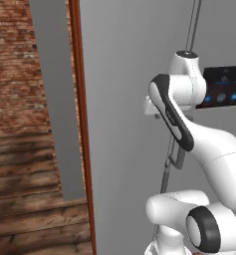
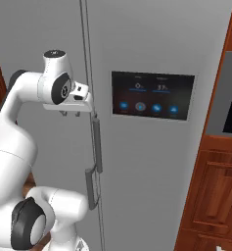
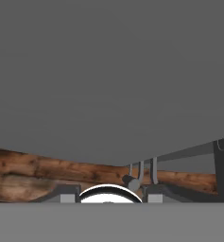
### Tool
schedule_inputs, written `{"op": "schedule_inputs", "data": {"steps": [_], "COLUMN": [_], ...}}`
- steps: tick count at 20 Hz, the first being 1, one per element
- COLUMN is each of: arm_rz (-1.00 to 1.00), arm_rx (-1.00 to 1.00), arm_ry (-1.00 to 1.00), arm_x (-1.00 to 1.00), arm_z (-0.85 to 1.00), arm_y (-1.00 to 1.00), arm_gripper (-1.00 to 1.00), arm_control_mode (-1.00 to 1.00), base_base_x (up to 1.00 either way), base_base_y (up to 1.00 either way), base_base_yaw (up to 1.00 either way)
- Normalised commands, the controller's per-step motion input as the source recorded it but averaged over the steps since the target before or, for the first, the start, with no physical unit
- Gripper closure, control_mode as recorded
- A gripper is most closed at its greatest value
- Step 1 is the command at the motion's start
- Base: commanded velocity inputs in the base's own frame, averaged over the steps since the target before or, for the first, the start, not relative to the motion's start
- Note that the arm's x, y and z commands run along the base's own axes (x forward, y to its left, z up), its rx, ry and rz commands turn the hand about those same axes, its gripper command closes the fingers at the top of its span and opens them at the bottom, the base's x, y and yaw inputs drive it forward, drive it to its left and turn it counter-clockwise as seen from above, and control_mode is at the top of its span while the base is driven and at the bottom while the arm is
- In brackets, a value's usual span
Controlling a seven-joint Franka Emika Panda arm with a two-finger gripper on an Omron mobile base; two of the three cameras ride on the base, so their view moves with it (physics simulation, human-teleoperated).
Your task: Retrieve the sausage and cheese from the fridge and place them on the cutting board on the counter.
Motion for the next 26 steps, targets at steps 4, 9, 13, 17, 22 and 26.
{"op": "schedule_inputs", "data": {"steps": [4, 9, 13, 17, 22, 26], "arm_rz": [0.00, 0.00, 0.00, 0.00, 0.00, 0.00], "arm_rx": [0.00, 0.00, 0.00, 0.00, 0.00, 0.00], "arm_ry": [0.00, 0.00, 0.00, 0.00, 0.00, 0.00], "arm_x": [0.00, 0.00, 0.00, 0.00, 0.00, 0.00], "arm_z": [0.00, 0.00, 0.00, 0.00, 0.00, 0.00], "arm_y": [0.00, 0.00, 0.00, 0.00, 0.00, 0.00], "arm_gripper": [-1.00, -1.00, -1.00, -1.00, -1.00, -1.00], "arm_control_mode": [1.00, 1.00, 1.00, 1.00, 1.00, 1.00], "base_base_x": [0.00, -0.08, -0.44, -0.64, -0.67, -0.52], "base_base_y": [0.00, -0.03, -0.29, -0.41, -0.41, -0.24], "base_base_yaw": [0.00, 0.00, 0.00, 0.00, 0.00, 0.00]}}
